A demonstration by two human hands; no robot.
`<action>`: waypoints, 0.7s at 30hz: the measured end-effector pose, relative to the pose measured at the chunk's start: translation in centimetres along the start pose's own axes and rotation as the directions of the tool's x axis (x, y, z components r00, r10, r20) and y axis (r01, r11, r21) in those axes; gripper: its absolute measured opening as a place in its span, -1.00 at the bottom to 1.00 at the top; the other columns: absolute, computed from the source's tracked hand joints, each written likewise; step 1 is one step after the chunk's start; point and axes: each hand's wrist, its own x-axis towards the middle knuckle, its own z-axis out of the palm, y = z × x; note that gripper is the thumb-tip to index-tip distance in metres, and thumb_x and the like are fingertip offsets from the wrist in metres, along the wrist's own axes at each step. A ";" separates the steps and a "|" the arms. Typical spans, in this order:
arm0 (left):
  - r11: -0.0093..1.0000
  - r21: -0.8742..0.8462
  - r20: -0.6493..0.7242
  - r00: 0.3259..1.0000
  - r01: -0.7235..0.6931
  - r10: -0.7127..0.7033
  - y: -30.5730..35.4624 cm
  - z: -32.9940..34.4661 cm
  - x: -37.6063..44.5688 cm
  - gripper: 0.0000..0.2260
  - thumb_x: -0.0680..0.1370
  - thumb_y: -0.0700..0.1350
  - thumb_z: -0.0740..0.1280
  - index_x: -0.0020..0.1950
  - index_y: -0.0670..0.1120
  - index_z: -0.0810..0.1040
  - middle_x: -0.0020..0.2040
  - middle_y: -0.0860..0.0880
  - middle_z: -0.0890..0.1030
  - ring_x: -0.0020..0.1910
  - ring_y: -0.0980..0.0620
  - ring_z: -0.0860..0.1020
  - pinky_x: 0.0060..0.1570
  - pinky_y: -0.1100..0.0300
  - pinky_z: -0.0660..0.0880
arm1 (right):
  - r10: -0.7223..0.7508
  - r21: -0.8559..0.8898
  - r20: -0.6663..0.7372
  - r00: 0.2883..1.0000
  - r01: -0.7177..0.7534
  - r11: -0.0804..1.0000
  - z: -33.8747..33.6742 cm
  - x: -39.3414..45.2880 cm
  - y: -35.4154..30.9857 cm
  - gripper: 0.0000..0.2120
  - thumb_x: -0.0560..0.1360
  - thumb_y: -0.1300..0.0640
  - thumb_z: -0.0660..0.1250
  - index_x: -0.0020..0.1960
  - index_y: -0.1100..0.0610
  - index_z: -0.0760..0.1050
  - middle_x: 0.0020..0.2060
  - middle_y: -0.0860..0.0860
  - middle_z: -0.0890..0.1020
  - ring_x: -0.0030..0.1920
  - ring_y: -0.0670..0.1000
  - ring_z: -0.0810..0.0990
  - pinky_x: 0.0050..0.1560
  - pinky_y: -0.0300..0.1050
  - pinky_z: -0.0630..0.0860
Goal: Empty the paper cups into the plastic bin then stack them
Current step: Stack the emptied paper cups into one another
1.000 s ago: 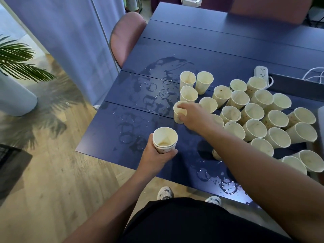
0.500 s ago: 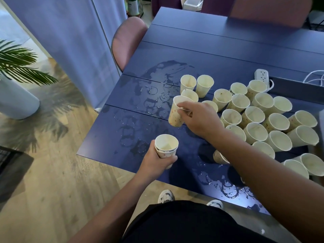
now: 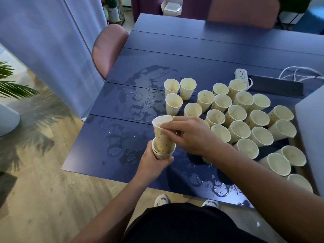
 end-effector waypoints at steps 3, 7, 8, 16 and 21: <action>0.999 -0.039 0.009 1.000 -0.010 0.011 0.4 0.4 0.3 -0.46 0.28 0.14 0.57 0.17 0.20 0.43 0.02 0.11 0.64 0.00 0.04 0.64 0.02 -0.15 0.64 | 0.018 0.031 0.003 1.000 -0.018 0.999 -0.1 0.1 0.3 -0.74 0.58 -0.05 0.29 0.06 0.04 0.70 -0.21 -0.04 0.67 -0.28 0.06 0.60 -0.30 -0.05 0.52; 0.996 -0.086 -0.036 0.999 -0.037 0.034 0.7 0.2 0.7 -0.49 0.29 0.10 0.58 0.16 0.22 0.45 0.01 0.07 0.66 -0.01 -0.02 0.65 -0.02 -0.22 0.63 | 0.051 0.056 0.150 0.987 -0.060 0.997 0.4 0.1 0.9 -0.75 0.57 -0.08 0.31 0.06 -0.01 0.71 -0.18 -0.06 0.70 -0.22 -0.02 0.60 -0.23 -0.24 0.41; 0.994 -0.098 -0.040 0.999 -0.039 0.035 0.6 0.1 0.9 -0.48 0.28 0.08 0.58 0.17 0.22 0.46 0.02 0.06 0.67 0.00 -0.05 0.66 -0.01 -0.25 0.62 | 0.070 0.076 0.237 0.969 -0.091 0.993 0.7 -0.1 1.1 -0.75 0.56 -0.11 0.31 0.04 -0.03 0.71 -0.18 -0.06 0.70 -0.23 -0.02 0.58 -0.21 -0.23 0.39; 0.992 -0.123 -0.035 0.999 -0.031 0.027 0.0 -0.1 1.0 -0.39 0.27 0.11 0.56 0.28 0.18 0.47 0.07 0.13 0.67 0.06 0.07 0.65 0.11 -0.06 0.62 | 0.303 0.157 0.432 0.850 -0.402 0.902 0.3 2.0 2.1 -0.77 0.58 -0.14 0.33 0.01 -0.05 0.70 -0.40 -0.37 0.58 -0.29 -0.26 0.56 -0.21 -0.39 0.41; 0.991 -0.134 -0.039 0.999 -0.029 0.024 0.1 -0.2 1.1 -0.37 0.23 0.15 0.56 0.25 0.15 0.46 0.12 0.12 0.65 0.12 0.06 0.61 0.16 -0.03 0.59 | 0.498 -0.120 0.245 0.832 -0.484 0.867 2.7 5.6 6.5 -0.77 0.61 -0.03 0.26 0.07 0.00 0.68 0.11 -0.07 0.66 0.08 0.03 0.57 0.07 -0.03 0.49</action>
